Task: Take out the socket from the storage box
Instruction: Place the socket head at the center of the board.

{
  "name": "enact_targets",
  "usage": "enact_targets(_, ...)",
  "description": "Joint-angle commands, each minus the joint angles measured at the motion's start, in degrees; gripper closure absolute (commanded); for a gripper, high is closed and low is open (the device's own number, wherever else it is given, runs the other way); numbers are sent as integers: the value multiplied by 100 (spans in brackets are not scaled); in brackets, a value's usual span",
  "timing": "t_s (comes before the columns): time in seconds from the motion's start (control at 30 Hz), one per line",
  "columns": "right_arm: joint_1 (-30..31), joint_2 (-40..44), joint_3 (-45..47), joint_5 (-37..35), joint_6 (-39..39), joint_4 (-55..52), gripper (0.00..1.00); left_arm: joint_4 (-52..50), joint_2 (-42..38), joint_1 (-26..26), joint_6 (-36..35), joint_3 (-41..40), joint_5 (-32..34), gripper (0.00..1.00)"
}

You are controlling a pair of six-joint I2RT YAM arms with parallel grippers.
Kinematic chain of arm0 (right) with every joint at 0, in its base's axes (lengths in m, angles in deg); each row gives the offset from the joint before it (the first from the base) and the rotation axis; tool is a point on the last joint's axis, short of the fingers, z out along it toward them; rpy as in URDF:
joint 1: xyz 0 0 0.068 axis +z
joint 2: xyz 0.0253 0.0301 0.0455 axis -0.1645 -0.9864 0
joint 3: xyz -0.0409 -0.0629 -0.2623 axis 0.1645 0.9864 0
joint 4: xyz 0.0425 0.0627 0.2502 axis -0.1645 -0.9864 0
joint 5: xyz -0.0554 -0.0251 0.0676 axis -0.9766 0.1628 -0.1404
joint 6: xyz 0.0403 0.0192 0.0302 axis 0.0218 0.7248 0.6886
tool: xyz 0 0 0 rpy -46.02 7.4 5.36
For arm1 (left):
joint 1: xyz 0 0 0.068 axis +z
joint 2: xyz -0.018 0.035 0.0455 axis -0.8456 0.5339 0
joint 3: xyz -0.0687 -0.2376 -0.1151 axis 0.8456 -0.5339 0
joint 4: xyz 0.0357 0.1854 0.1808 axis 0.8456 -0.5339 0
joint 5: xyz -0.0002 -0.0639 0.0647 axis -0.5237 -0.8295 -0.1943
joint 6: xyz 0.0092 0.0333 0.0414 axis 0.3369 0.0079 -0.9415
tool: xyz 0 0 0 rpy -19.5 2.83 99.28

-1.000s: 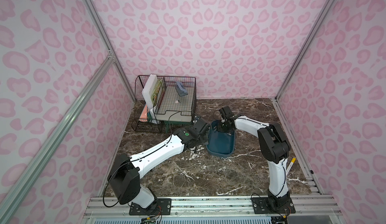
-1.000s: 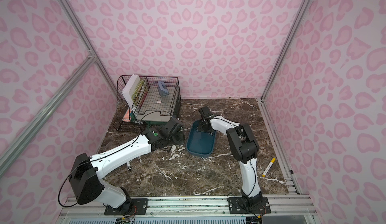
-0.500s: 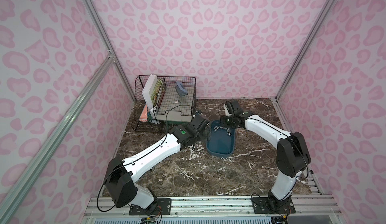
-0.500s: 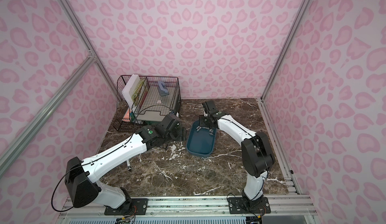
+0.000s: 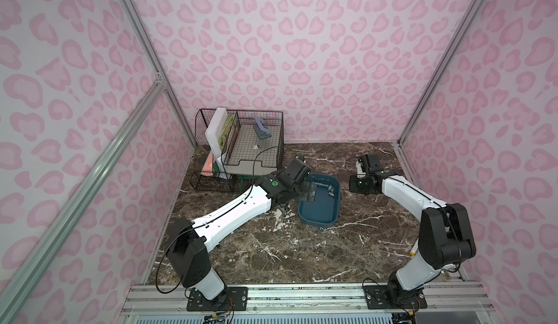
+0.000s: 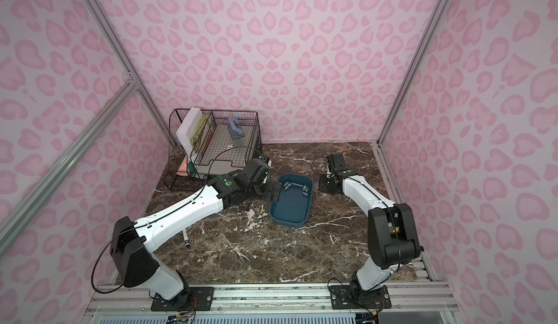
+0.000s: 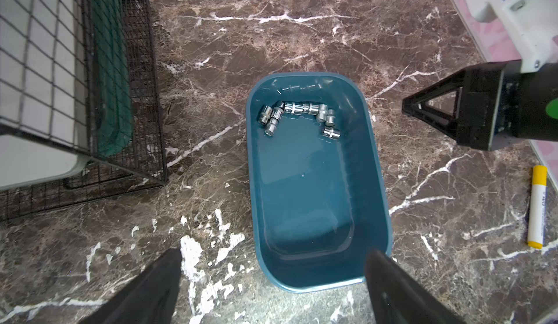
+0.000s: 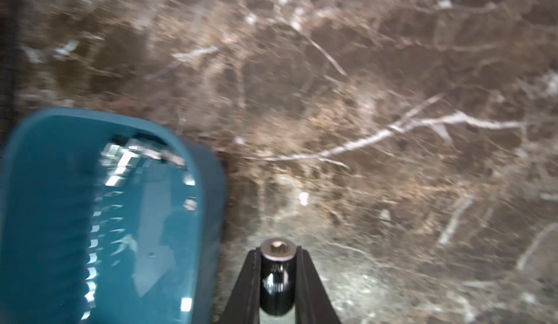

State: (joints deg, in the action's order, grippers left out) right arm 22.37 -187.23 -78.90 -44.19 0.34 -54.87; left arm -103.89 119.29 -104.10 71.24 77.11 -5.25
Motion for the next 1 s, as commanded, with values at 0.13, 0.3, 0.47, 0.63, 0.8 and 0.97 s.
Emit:
enact_targets(0.13,-350,-392,326,-74,-380,504,91,191,519,3,-329,309,-423,4)
enact_targets(0.3,-368,-640,362,-140,-458,626,91,223,746,-4,-239,424,-694,5)
enact_targets(0.47,-372,-811,378,-166,-513,684,90,142,911,-8,-168,543,-796,7)
enact_targets(0.63,-368,-876,430,-174,-531,741,87,130,922,-7,-123,525,-735,7)
enact_targets(0.8,-371,-858,478,-166,-521,772,81,121,909,-4,-106,488,-696,7)
enact_targets(0.97,-368,-840,503,-157,-517,781,74,128,868,-4,-79,451,-639,7)
